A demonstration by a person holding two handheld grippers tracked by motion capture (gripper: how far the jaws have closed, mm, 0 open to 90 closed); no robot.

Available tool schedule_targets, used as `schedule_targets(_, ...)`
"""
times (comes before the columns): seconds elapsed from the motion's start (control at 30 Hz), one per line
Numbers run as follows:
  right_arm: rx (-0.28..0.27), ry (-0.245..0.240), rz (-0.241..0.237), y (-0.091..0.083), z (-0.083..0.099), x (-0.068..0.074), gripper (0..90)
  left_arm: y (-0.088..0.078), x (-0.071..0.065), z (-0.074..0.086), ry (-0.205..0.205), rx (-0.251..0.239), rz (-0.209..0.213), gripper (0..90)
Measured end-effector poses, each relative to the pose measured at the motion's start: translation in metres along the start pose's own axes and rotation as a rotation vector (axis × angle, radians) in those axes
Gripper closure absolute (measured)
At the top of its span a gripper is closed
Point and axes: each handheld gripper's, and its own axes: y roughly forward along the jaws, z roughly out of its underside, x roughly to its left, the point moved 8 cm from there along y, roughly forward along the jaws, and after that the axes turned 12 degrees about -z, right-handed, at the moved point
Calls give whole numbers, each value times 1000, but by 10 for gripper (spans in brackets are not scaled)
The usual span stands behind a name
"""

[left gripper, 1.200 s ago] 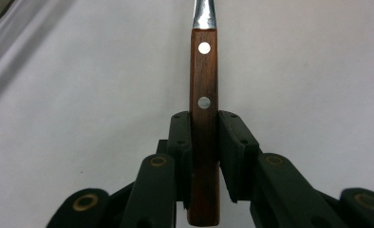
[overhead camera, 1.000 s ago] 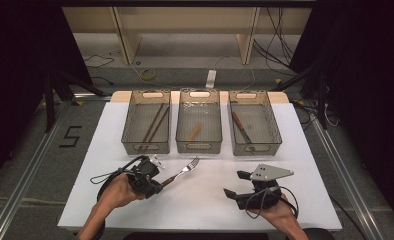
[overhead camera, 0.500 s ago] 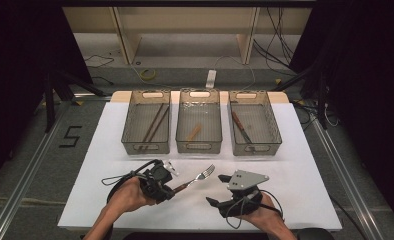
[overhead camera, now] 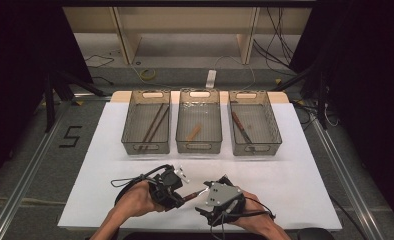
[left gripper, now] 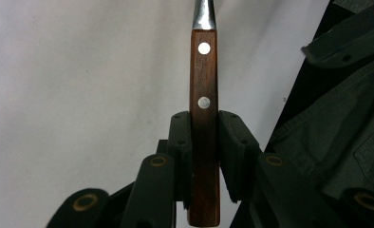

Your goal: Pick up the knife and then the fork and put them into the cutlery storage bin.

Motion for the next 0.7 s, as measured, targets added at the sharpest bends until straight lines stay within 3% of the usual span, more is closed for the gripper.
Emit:
schedule_targets(0.37, 98, -104, -13, 13, 7, 6, 383, 1, -14, -9, 48, 8, 36, 753)
schedule_targets(0.7, 162, -177, -20, 18, 12, 10, 545, 0, -22, -15, 59, 9, 72, 753)
